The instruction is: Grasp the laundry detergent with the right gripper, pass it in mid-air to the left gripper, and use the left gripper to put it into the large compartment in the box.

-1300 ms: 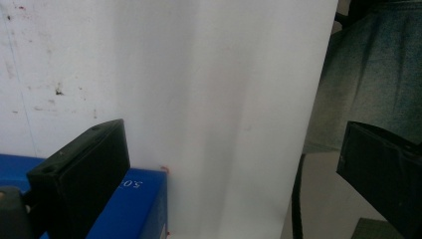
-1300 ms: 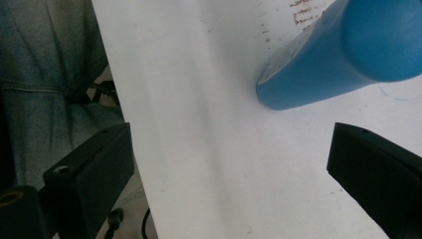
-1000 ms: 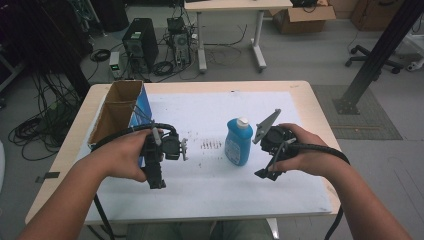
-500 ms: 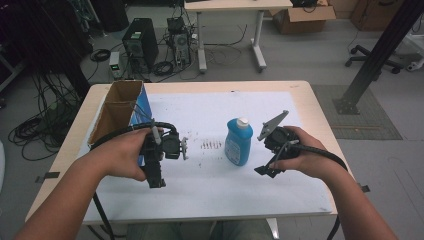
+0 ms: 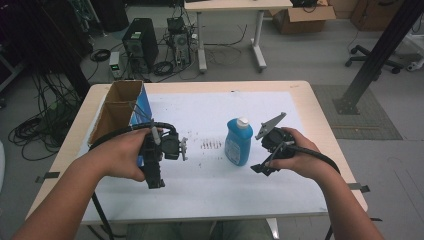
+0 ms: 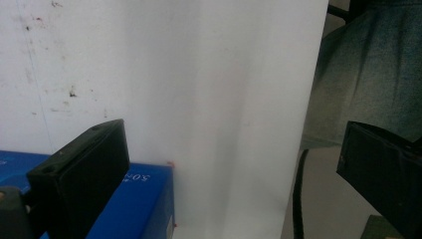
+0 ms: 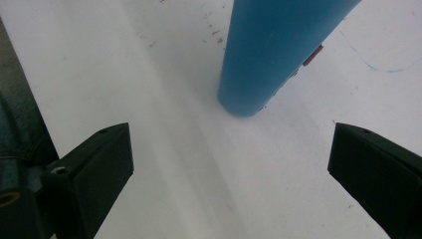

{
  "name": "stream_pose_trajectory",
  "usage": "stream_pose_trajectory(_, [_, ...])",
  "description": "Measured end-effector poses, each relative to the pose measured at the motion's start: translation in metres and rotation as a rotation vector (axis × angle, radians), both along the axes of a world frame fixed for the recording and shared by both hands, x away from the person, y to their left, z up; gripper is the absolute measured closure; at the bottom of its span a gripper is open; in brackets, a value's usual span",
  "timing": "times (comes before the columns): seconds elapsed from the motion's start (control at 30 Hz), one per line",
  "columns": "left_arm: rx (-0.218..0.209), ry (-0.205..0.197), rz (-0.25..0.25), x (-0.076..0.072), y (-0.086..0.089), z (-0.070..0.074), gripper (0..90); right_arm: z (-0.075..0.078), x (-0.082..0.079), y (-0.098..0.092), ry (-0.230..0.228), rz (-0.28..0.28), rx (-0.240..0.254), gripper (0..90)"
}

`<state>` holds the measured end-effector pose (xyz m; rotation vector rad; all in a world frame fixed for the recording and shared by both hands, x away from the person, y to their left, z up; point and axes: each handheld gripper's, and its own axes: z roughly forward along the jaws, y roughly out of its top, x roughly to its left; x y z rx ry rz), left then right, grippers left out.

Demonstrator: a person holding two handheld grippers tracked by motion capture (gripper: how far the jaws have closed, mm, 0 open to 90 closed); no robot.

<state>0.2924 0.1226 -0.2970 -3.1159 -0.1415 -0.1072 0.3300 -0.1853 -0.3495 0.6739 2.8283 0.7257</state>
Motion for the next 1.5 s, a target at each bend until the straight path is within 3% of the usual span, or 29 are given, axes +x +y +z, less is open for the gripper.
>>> stream_pose_trajectory(0.5, [0.001,-0.005,0.002,-0.003,0.001,0.001,0.4,-0.016,0.006,0.005,-0.019,-0.049,0.056,4.1])
stream_pose_trajectory(0.73, [-0.001,-0.006,0.003,-0.003,0.002,0.001,0.4,-0.02,0.008,0.006,-0.037,-0.068,0.105,3.8])
stream_pose_trajectory(1.5, [-0.006,-0.009,0.0,-0.004,0.004,0.002,0.4,-0.034,0.014,0.014,-0.091,-0.119,0.183,3.2])
